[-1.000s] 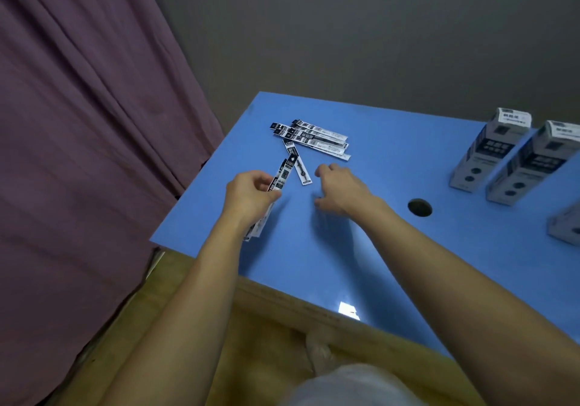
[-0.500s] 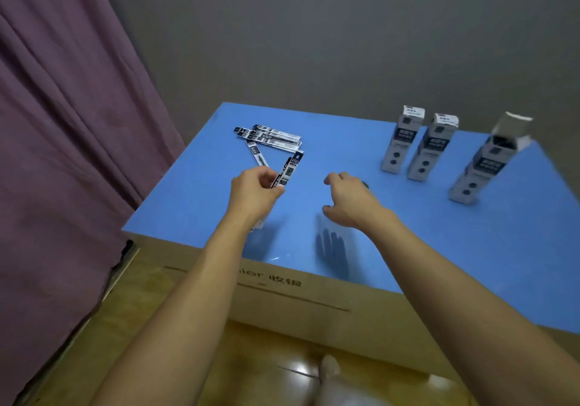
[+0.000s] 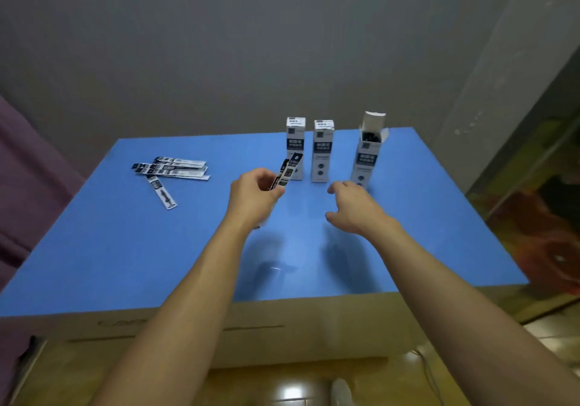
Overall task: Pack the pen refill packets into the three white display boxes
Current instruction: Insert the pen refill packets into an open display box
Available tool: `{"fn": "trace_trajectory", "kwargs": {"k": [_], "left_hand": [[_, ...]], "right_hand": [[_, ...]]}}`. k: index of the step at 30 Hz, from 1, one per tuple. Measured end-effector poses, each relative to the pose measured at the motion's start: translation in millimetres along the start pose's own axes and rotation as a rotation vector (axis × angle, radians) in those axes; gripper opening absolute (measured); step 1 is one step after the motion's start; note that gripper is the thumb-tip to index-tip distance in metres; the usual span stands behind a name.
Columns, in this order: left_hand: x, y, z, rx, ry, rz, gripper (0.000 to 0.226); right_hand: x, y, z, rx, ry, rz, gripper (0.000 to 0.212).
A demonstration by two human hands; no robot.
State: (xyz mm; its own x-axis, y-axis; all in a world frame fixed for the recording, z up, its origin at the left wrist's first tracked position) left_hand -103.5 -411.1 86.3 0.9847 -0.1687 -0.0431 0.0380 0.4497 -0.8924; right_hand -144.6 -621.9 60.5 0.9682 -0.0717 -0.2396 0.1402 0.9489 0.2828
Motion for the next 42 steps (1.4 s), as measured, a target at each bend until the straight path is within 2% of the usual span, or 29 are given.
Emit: {"fn": "trace_trajectory", "kwargs": {"k": [3,6,8,12,18,22,25,29,31,35,42], "left_hand": [[11,-21,-35,-0.026,0.031,-0.025,0.017],[27,-39,-61,-0.06,0.05,-0.054,0.012],[39,-47,-74,-0.075,0.04,-0.065,0.013],[61,-58,-92,-0.112,0.012,-0.057,0.017],[79,-67,-111,-0.213,-0.002,-0.057,0.021],[82,-77,-110,-0.213,0.019,-0.09,0.018],[82,-94,-103,-0.209,0.03,-0.151,0.013],[82,-115,-96,-0.255,0.029,-0.217,0.018],[82,-124,-93,-0.272,0.017,-0.256,0.022],[79,-140,-87,-0.33,0.004,-0.343,0.023],[68,-152,-87,-0.398,-0.007,-0.435,0.021]], "right_hand": [[2,-48,17,-0.008,-0.005,-0.076,0.043],[10,-84,36,-0.019,-0.044,-0.119,0.022],[19,-101,48,-0.019,-0.074,-0.135,0.02],[42,-130,65,0.029,-0.138,-0.174,0.039],[79,-159,64,0.469,-0.157,-0.142,0.089],[102,-163,56,0.662,-0.125,-0.088,0.1],[115,-163,49,0.762,-0.12,-0.067,0.093],[121,-157,41,0.81,-0.099,-0.016,0.06],[119,-154,41,0.849,-0.163,0.038,0.049],[105,-144,50,0.971,-0.276,0.163,0.053],[98,-145,57,0.921,-0.3,0.204,0.051]]}}
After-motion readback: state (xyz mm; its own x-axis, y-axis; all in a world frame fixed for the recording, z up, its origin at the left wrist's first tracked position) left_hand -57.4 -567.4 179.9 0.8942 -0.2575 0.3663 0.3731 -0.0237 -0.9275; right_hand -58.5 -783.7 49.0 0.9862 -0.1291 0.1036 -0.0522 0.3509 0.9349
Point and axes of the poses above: each hand's wrist, its own x-axis towards the middle knuckle, its own z-axis out of the back of the hand, y = z × x, the point moved 6 cm from there along x, towards the middle knuckle, and after that the axes turned 7 degrees about y, right-handed, at the moved point
